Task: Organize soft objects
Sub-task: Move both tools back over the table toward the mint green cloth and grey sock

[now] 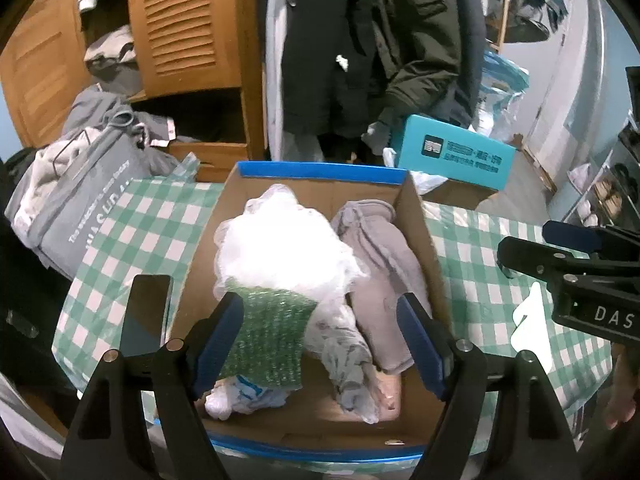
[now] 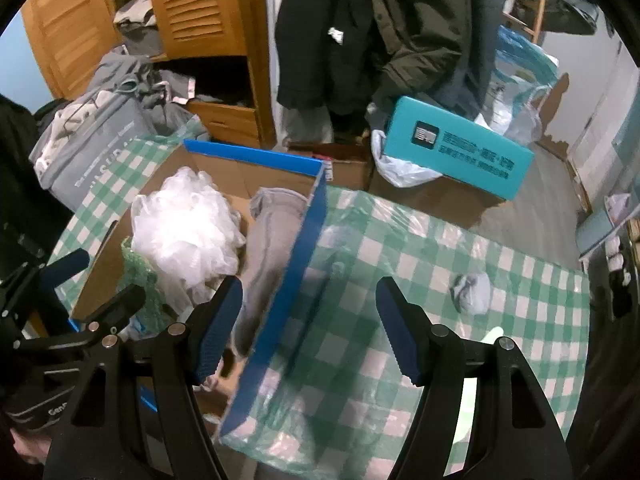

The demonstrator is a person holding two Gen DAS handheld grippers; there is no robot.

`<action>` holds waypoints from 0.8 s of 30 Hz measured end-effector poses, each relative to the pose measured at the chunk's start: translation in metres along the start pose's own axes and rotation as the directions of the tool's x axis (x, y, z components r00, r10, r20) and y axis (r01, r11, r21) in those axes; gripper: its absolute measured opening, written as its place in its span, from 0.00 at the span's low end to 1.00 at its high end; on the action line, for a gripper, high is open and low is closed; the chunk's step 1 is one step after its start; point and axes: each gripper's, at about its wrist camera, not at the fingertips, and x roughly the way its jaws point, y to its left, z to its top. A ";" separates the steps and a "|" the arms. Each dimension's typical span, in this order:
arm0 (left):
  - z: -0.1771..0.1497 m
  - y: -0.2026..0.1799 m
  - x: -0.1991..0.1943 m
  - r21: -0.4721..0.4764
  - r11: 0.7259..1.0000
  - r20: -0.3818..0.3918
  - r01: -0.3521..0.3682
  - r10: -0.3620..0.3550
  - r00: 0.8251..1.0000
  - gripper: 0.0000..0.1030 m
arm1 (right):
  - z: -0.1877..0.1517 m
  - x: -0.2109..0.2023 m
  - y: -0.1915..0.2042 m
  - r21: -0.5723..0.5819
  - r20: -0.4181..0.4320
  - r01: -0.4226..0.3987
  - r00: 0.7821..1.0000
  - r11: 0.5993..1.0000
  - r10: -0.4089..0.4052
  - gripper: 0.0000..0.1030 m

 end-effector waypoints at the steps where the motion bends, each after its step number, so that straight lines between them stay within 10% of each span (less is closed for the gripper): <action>1: 0.000 -0.004 0.000 0.008 1.000 -0.002 0.002 -0.002 1.000 0.78 | -0.002 -0.002 -0.003 0.005 0.001 0.002 1.000 1.000 -0.002 0.66; 24: 0.004 -0.090 -0.009 0.163 0.986 0.000 0.042 -0.043 0.999 0.78 | -0.048 -0.030 -0.095 0.157 0.020 0.018 1.000 0.987 -0.022 0.67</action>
